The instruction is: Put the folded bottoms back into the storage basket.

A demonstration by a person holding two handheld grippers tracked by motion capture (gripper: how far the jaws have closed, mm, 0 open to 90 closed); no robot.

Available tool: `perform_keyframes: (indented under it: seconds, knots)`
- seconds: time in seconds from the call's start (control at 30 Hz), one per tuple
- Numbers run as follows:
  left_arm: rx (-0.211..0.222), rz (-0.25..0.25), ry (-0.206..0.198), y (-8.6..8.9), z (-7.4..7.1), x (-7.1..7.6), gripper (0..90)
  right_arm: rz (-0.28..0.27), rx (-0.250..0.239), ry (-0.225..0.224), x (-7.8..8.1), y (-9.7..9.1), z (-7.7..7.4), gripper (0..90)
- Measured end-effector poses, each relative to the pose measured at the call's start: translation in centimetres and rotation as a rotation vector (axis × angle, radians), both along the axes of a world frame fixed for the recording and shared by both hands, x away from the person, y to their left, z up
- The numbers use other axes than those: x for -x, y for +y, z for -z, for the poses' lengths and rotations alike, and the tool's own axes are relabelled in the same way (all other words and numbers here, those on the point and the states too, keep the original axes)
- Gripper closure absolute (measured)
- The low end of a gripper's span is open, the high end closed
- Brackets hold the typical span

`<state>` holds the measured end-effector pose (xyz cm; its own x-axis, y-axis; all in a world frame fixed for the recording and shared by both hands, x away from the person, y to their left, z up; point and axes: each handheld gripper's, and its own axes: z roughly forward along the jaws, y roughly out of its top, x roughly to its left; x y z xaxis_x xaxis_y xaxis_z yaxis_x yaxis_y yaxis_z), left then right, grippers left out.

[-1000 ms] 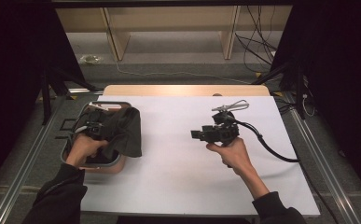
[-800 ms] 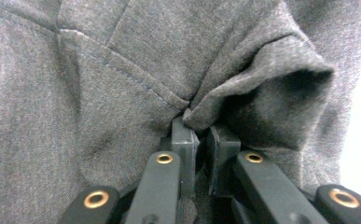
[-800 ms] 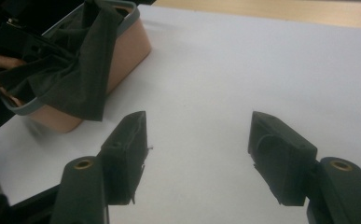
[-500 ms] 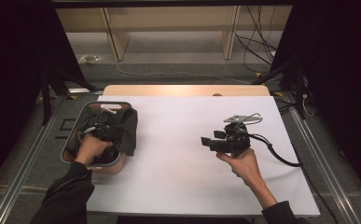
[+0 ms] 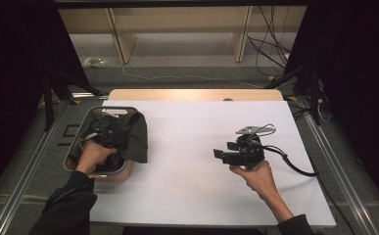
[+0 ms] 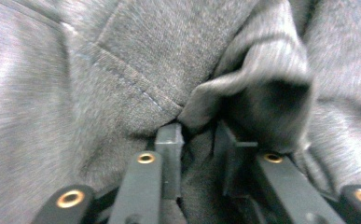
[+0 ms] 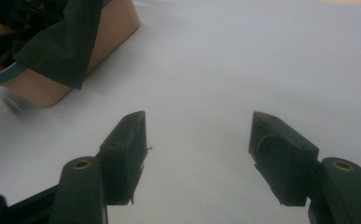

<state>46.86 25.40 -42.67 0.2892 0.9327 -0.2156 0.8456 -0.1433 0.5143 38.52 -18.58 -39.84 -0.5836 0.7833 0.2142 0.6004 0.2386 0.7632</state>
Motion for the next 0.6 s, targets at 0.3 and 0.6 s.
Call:
perform_keyframes:
  seconds: [0.3, 0.6]
  knots:
    - [0.074, -0.005, -0.084, 1.2, -4.3, 1.7, 59.5, 0.006, 0.004, 0.009, 0.3, -0.3, 0.1, 37.6]
    - [0.155, 0.085, -0.066, -1.3, -5.6, 2.6, 47.4, 0.004, 0.009, 0.012, 0.4, -0.3, 0.3, 37.6]
